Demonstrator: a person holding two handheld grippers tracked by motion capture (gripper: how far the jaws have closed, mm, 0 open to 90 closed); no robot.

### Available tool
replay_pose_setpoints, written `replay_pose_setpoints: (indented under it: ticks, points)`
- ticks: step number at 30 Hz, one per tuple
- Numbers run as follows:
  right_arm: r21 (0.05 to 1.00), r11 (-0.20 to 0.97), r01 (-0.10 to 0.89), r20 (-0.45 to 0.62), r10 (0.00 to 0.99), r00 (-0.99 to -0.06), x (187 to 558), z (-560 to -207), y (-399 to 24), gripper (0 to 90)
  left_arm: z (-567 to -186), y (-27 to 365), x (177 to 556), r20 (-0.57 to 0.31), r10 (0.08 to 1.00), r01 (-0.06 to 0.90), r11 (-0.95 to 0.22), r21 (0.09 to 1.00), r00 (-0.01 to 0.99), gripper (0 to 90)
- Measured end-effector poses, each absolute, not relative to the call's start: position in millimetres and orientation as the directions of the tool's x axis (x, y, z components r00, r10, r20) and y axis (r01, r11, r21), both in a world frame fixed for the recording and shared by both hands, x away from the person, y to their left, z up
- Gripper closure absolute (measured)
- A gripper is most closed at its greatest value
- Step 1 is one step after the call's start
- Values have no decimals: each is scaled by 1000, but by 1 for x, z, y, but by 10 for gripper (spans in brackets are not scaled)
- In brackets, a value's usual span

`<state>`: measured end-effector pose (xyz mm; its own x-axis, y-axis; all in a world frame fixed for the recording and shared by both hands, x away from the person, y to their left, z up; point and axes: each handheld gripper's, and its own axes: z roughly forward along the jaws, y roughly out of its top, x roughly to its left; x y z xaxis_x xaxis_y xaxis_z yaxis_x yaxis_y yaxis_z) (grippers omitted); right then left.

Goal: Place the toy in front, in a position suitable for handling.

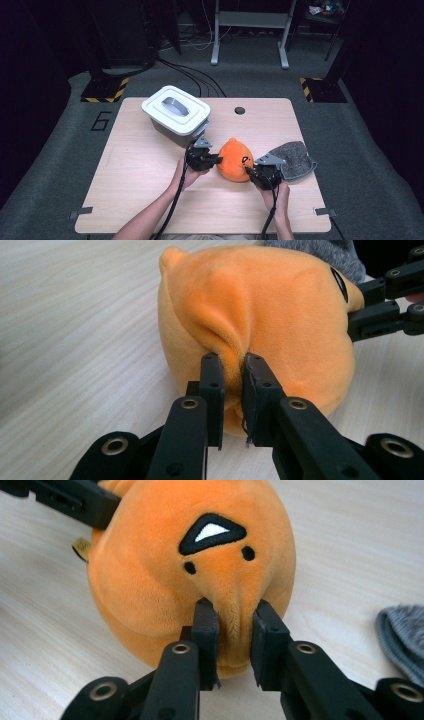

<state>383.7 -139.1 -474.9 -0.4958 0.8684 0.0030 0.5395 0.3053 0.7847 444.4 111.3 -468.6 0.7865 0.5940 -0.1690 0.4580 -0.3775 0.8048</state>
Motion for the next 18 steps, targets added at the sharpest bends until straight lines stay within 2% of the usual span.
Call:
replay_pose_setpoints:
  ticks: [11,18]
  points:
    - [792,337,508,-38,859,-510,398,-446,-151,770,-456,107,420,-204,620,447,-267,854,758,813]
    - [773,370,516,-44,842,-538,412,-440,-153,771,-464,102,411,-257,638,486,-212,848,726,812]
